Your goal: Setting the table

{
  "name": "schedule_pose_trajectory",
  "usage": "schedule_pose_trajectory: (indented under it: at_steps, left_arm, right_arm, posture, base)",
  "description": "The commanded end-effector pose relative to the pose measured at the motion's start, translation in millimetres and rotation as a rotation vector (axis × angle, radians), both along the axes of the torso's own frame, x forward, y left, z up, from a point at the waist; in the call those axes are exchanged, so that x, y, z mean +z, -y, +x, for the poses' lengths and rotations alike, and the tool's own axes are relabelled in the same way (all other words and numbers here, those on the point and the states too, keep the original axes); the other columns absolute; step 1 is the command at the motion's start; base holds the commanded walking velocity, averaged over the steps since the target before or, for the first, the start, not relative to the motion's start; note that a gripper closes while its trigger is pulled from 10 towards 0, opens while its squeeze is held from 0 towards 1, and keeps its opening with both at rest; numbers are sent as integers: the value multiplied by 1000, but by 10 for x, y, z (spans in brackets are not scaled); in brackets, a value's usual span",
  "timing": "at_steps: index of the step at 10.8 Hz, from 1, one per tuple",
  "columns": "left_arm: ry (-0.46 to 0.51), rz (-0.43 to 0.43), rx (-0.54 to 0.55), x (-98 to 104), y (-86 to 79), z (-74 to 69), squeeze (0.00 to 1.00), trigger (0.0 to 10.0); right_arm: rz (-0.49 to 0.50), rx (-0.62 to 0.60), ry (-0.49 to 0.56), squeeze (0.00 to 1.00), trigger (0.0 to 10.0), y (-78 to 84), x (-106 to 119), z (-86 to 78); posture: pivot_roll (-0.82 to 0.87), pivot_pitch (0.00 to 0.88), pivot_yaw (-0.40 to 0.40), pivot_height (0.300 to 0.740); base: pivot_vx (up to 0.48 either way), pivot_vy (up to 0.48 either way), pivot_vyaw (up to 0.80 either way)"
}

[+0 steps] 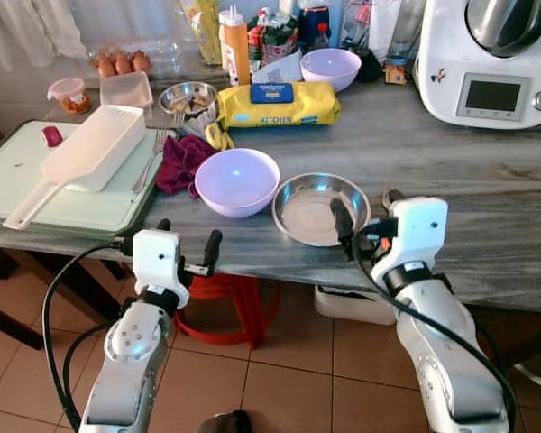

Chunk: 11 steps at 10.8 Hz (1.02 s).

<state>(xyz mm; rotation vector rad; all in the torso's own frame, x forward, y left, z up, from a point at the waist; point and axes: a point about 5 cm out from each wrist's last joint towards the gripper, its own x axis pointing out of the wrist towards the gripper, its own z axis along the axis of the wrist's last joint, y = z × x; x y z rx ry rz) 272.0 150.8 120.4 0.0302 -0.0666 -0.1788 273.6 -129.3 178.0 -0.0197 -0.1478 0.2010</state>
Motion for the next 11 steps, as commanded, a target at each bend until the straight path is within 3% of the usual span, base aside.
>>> schedule_pose_trajectory:
  at_steps: [1,2,7,9,11]
  left_arm:
    - [-5,14,11,-2,1,19,0,10000]
    - [-6,15,8,0,23,33,0,10000]
    - [11,38,-1,18,77,57,0,10000]
    - [11,52,5,23,76,68,0,10000]
    - [10,51,7,21,83,67,0,10000]
  right_arm:
    - [6,-5,-12,0,10000,24,-7,9]
    - [11,-6,-8,0,10000,29,2,22]
    - [36,15,18,0,10000,25,58,36]
    - [-37,-68,32,0,10000,75,47,81]
    - [-26,-118,44,0,10000,155,34,107]
  posture:
    - [-30,92,71,740]
    - [-32,92,69,740]
    - [-31,93,71,740]
    - [-28,91,71,740]
    - [-32,96,71,740]
  base:
    - [0,0,-694]
    - [0,0,-738]
    - [0,0,0]
    - [0,0,0]
    - [0,0,0]
